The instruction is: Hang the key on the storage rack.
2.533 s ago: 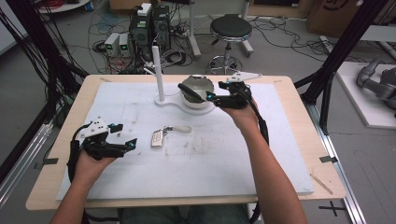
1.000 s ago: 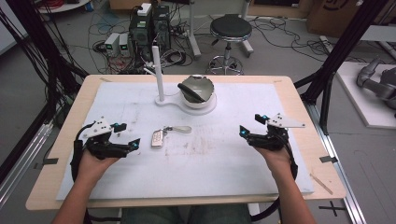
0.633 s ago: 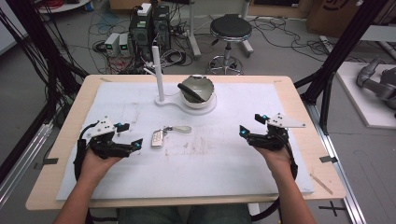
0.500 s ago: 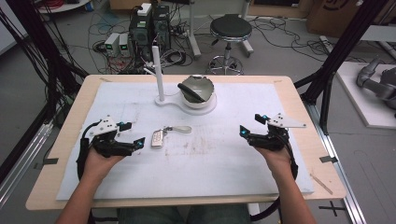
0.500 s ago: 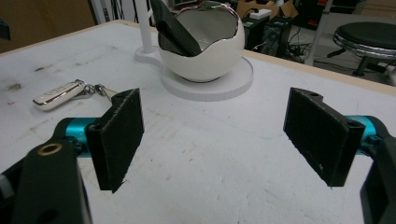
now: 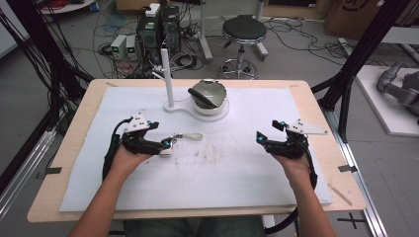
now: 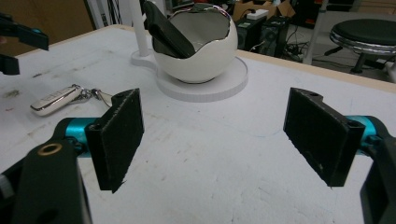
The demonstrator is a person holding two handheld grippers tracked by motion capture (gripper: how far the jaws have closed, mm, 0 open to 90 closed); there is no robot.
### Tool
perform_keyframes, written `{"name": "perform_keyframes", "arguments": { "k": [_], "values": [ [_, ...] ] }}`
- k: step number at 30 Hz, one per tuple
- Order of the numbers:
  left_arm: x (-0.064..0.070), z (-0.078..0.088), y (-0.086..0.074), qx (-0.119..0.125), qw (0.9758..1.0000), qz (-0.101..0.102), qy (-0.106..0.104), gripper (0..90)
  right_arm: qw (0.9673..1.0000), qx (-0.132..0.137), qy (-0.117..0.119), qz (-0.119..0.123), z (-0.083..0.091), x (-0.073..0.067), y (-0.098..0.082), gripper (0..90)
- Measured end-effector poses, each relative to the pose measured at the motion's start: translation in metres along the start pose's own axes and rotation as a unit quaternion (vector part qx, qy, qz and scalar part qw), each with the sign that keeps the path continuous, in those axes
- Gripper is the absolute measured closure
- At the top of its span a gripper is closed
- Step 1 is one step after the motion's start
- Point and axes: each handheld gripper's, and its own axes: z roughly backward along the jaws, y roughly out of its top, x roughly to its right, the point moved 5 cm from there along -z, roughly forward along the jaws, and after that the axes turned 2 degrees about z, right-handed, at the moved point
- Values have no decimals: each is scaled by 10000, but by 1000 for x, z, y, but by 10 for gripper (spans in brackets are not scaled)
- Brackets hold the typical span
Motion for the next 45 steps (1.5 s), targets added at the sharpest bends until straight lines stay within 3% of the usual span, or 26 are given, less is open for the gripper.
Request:
{"name": "perform_keyframes", "arguments": {
  "k": [3,12,21,24,27,30,32,33,37,40,45],
  "values": [
    [-1,-19,2,-176,9998,39,-122,198,10000,-20,3,-15,-1,0,0,207],
    [-10,-48,-2,-448,9986,215,-167,218,10000,-20,5,-25,-1,0,-1,207],
    [-12,-71,-6,-763,9968,123,-227,268,10000,-45,26,-64,-2,2,-2,206],
    [-10,-79,-7,-970,9949,79,-278,274,10000,-40,28,-65,-2,2,-2,206],
    [-9,-86,-16,-1265,9915,41,-290,320,10000,-35,28,-63,-2,2,-2,207],
    [-8,-87,-17,-1309,9912,-121,-154,406,10000,-35,23,-81,-1,4,-3,206],
    [-9,-85,-17,-1325,9910,-154,-109,503,9999,-42,16,-90,-1,4,-3,206],
    [-5,-83,-16,-1326,9904,-319,-244,577,9999,-58,23,-106,-1,4,-4,206],
    [1,-83,-16,-1347,9888,-514,-380,793,9999,-27,11,-106,-1,4,-3,206],
    [4,-83,-15,-1400,9872,-690,-336,812,9999,-13,6,-113,0,4,-3,206],
    [7,-80,-12,-1366,9872,-780,-245,813,9999,-1,17,-120,1,4,-3,206]
  ]
}}
